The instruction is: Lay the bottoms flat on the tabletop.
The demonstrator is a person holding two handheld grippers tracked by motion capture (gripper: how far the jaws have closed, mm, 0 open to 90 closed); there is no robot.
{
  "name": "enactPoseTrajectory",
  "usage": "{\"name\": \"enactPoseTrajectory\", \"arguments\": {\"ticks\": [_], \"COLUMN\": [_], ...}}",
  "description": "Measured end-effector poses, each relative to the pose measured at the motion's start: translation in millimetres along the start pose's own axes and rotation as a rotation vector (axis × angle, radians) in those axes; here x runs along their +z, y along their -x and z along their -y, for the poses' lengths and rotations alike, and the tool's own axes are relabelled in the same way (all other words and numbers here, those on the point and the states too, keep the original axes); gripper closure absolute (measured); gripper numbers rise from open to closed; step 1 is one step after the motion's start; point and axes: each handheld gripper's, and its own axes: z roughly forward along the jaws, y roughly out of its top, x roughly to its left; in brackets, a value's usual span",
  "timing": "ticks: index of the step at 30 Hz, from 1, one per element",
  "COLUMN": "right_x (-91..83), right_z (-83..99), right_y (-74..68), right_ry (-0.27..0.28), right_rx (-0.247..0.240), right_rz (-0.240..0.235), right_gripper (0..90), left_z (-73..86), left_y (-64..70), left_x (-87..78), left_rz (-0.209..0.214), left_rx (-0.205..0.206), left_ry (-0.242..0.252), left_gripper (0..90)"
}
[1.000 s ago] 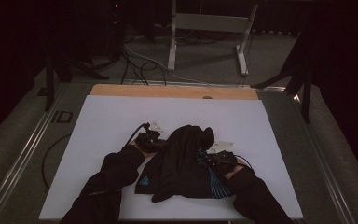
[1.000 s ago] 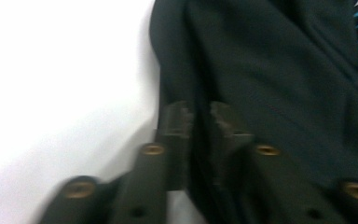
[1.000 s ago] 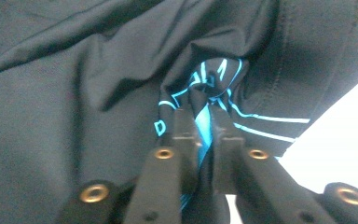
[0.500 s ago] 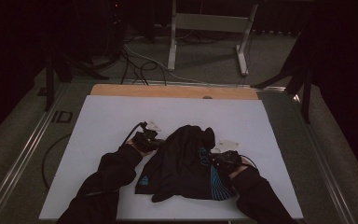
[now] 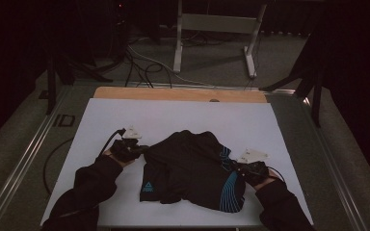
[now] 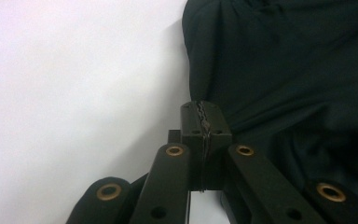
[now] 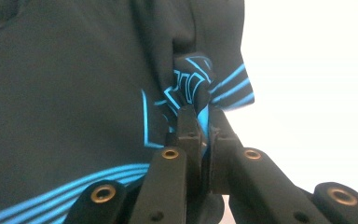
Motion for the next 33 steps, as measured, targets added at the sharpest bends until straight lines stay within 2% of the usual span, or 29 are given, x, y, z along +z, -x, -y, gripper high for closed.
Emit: {"name": "enactPoseTrajectory", "arguments": {"ticks": [3, 4, 5, 6, 7, 9, 10, 11, 12, 13, 14, 16, 19, 22, 23, 24, 25, 26, 27, 28, 29, 30, 31, 32, 33], "right_x": [-6.5, -12.3, -12.3, -16.8, -16.8, -21.2, -25.3, -25.3, -29.8, -29.8, -33.9, -36.5, -37.7, -42.0, -42.0, -44.4, -44.4, -45.9, -45.9, -47.4, -50.0, -52.3, -54.3, -54.3, -53.0], "right_z": [5.1, 9.8, 9.8, 14.4, 14.4, 19.0, 23.1, 23.1, 27.0, 27.0, 31.3, 36.1, 41.3, 47.7, 47.7, 45.6, 45.6, 42.8, 42.8, 39.2, 31.0, 24.5, 14.1, 14.1, 6.1], "right_y": [-0.4, -1.7, -1.7, -4.5, -4.5, -7.0, -8.6, -8.6, -8.8, -8.8, -8.0, -7.5, -6.4, 1.4, 1.4, 4.0, 4.0, 5.1, 5.1, 5.8, 8.7, 11.5, 16.5, 16.5, 22.6], "right_ry": [0.009, 0.010, 0.010, 0.000, 0.000, -0.011, -0.027, -0.027, -0.041, -0.041, -0.045, -0.052, -0.068, -0.055, -0.055, -0.030, -0.030, -0.022, -0.022, -0.010, 0.021, 0.043, 0.073, 0.073, 0.098], "right_rx": [0.009, 0.012, 0.012, 0.000, 0.000, -0.005, -0.018, -0.018, -0.029, -0.029, -0.015, -0.005, -0.002, 0.040, 0.040, 0.052, 0.052, 0.050, 0.050, 0.054, 0.061, 0.063, 0.083, 0.083, 0.108], "right_rz": [0.000, -0.007, -0.007, -0.004, -0.004, -0.001, 0.019, 0.019, 0.034, 0.034, 0.027, 0.026, 0.039, 0.027, 0.027, 0.027, 0.027, 0.030, 0.030, 0.038, 0.044, 0.055, 0.075, 0.075, 0.087], "right_gripper": [86.3, 86.3, 86.3, 86.3, 86.3, 86.3, 86.3, 86.3, 86.2, 86.2, 86.2, 86.2, 86.1, 84.4, 84.4, 79.2, 79.2, 76.5, 76.5, 73.4, 67.8, 62.7, 54.9, 54.9, 51.5], "left_z": [7.6, 14.6, 14.6, 20.7, 20.7, 25.7, 28.6, 28.6, 29.3, 29.3, 28.9, 26.7, 25.0, 22.3, 20.8, 17.1, 17.1, 14.5, 14.5, 9.4, 6.0, 3.8, 1.0, 1.0, 1.1], "left_y": [7.0, 17.7, 17.7, 30.6, 30.6, 45.0, 57.6, 57.6, 66.9, 66.9, 70.9, 82.9, 90.5, 99.1, 100.2, 98.9, 98.9, 95.2, 95.2, 85.9, 78.7, 72.8, 60.7, 60.7, 49.1], "left_x": [-6.4, -11.4, -11.4, -14.3, -14.3, -15.8, -17.7, -17.7, -18.6, -18.6, -18.9, -18.4, -18.1, -17.8, -18.1, -20.0, -20.0, -21.5, -21.5, -24.0, -25.2, -25.2, -20.9, -20.9, -12.3], "left_rz": [0.005, 0.035, 0.035, 0.058, 0.058, 0.083, 0.105, 0.105, 0.119, 0.119, 0.126, 0.152, 0.172, 0.222, 0.223, 0.217, 0.217, 0.199, 0.199, 0.171, 0.153, 0.144, 0.135, 0.135, 0.144], "left_rx": [0.023, 0.027, 0.027, 0.030, 0.030, 0.051, 0.073, 0.073, 0.079, 0.079, 0.080, 0.108, 0.126, 0.136, 0.147, 0.148, 0.148, 0.139, 0.139, 0.111, 0.101, 0.099, 0.077, 0.077, 0.055], "left_ry": [-0.011, -0.007, -0.007, -0.011, -0.011, -0.003, 0.005, 0.005, 0.010, 0.010, 0.012, 0.005, 0.002, 0.001, -0.001, 0.013, 0.013, 0.025, 0.025, 0.051, 0.062, 0.063, 0.056, 0.056, 0.025], "left_gripper": [90.0, 90.0, 90.0, 90.0, 90.0, 90.0, 90.0, 90.0, 90.0, 90.0, 90.0, 89.9, 89.9, 89.1, 89.1, 87.1, 82.2, 82.2, 78.9, 78.9, 67.1, 64.4, 58.2, 55.9, 54.8]}}
